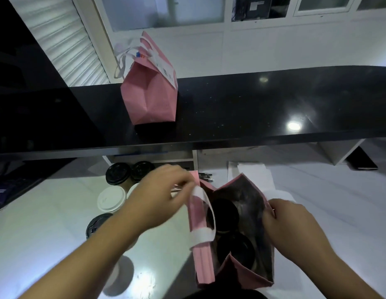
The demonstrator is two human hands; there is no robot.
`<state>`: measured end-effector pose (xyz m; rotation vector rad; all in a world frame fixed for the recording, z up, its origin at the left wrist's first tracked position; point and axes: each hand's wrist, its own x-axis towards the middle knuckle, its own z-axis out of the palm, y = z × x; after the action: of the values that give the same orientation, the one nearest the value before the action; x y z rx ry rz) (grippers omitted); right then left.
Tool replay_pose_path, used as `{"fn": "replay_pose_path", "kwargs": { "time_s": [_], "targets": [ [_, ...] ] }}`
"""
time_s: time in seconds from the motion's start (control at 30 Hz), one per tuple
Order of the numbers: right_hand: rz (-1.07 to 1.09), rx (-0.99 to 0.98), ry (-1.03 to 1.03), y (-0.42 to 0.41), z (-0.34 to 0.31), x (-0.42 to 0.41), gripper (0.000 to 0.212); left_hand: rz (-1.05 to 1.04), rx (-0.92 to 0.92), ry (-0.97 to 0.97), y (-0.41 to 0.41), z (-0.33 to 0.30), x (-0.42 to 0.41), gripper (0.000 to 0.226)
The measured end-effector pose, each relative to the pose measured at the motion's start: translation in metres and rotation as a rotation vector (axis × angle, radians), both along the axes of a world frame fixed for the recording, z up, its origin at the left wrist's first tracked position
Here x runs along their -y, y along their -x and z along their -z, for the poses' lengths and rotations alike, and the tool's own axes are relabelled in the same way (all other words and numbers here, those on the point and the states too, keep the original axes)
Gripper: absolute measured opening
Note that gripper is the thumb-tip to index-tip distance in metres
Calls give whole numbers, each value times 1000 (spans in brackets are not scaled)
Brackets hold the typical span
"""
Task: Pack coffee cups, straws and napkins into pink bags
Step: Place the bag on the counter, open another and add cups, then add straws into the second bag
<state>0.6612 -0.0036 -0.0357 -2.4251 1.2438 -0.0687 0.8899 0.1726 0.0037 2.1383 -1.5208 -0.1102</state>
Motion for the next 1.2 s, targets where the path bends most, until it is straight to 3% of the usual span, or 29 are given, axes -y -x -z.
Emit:
{"fn": "replay_pose_path", "kwargs": {
  "time_s": [0.07, 0.13, 0.27, 0.47, 0.77, 0.9, 1.2],
  "targets": [
    [18, 20, -5, 1, 2, 3, 44, -240, -43, -91, -24, 21, 0, 8],
    [32, 28, -3, 2, 2, 6, 45, -344, -28, -266, -42, 49, 3, 16],
    [21, -3, -33, 0, 1, 9, 43, -303, -19, -538, -60, 108, 21, 32],
    [-9, -43, -103, -5, -6, 13, 39, -233, -30, -719, -67, 161, 66, 33],
    [29, -62, -144, -14, -10, 17, 36, -209, 69, -682, -88, 206, 82, 42],
    [55, -64, -152, -17, -13, 18, 29, -197, 151, -673, -84, 213, 75, 28],
    [72, -65, -191, -21, -13, 20, 31, -132, 58, -637, -86, 215, 79, 25]
  ]
}}
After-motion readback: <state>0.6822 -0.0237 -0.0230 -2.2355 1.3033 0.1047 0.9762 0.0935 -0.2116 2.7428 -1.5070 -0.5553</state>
